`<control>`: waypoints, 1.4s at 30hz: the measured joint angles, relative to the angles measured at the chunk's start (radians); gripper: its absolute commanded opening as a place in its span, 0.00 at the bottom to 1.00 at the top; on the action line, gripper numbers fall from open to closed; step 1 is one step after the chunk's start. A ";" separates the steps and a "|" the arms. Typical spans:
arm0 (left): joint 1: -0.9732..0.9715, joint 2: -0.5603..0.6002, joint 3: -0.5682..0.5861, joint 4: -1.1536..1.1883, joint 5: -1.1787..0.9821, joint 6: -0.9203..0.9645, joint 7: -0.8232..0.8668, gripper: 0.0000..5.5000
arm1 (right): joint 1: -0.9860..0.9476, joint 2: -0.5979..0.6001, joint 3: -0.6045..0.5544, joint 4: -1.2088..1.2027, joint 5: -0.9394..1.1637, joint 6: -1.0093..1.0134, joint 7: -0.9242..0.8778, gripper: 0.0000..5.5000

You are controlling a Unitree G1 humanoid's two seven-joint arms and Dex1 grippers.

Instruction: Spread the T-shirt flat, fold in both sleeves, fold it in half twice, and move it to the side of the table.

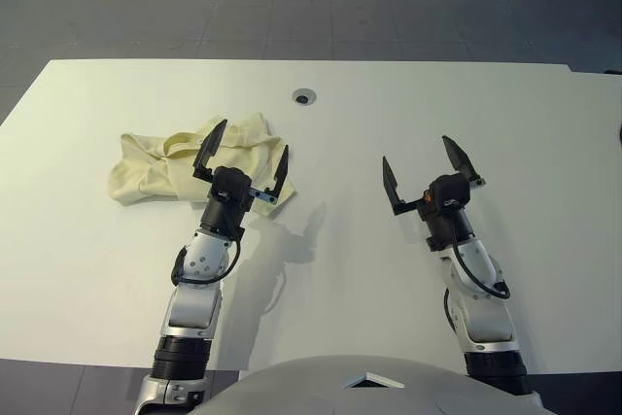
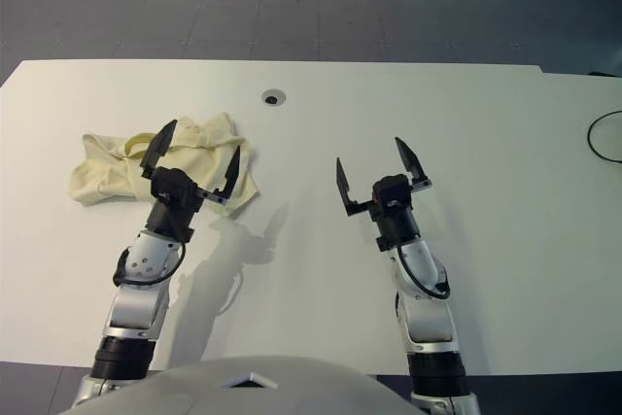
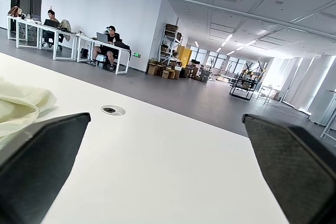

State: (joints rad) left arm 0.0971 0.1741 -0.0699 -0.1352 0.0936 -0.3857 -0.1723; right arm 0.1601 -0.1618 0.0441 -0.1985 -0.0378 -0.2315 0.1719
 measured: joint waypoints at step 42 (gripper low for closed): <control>0.000 -0.002 0.009 -0.005 -0.001 0.005 0.008 0.98 | -0.001 0.000 -0.020 0.000 -0.005 0.002 -0.029 0.98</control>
State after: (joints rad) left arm 0.0972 0.1722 -0.0604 -0.1397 0.0926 -0.3808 -0.1647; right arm 0.1592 -0.1617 0.0246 -0.1985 -0.0430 -0.2297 0.1428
